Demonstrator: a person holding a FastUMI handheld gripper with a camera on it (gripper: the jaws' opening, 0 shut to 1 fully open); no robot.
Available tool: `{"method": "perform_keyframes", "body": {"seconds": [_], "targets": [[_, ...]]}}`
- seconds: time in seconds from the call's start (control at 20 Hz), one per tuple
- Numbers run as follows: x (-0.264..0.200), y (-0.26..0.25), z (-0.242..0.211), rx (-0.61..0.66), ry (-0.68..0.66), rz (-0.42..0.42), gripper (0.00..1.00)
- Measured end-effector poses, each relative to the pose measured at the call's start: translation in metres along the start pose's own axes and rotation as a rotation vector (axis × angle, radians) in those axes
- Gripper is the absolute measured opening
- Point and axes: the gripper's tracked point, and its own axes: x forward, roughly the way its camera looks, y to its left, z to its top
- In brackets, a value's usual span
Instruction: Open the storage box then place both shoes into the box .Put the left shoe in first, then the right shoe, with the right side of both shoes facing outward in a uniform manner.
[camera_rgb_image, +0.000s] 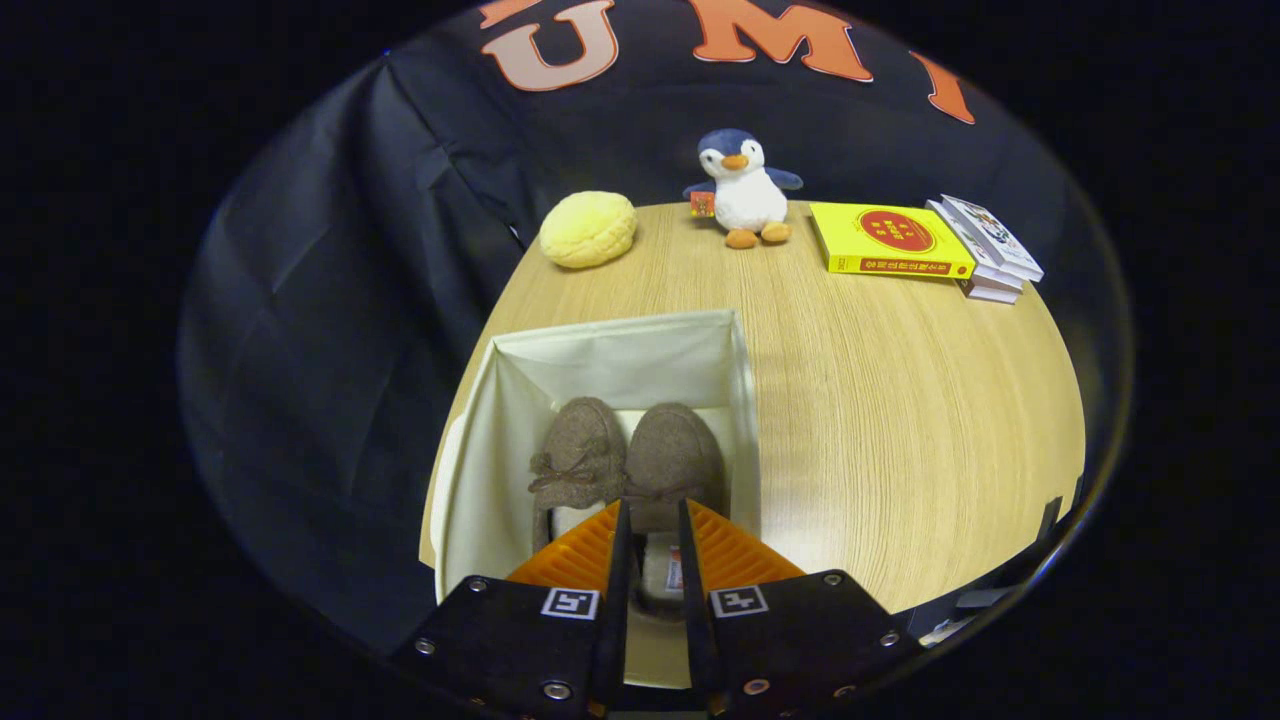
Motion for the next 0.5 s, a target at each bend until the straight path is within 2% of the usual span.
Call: {"method": "perform_keyframes", "body": {"seconds": [0.2,0.5], "targets": [[-0.034,-0.027,0.039,-0.02,-0.145,0.025,0.27],[-0.091,-0.097,0.085,-0.006,-0.323,0.015,0.41]]}}
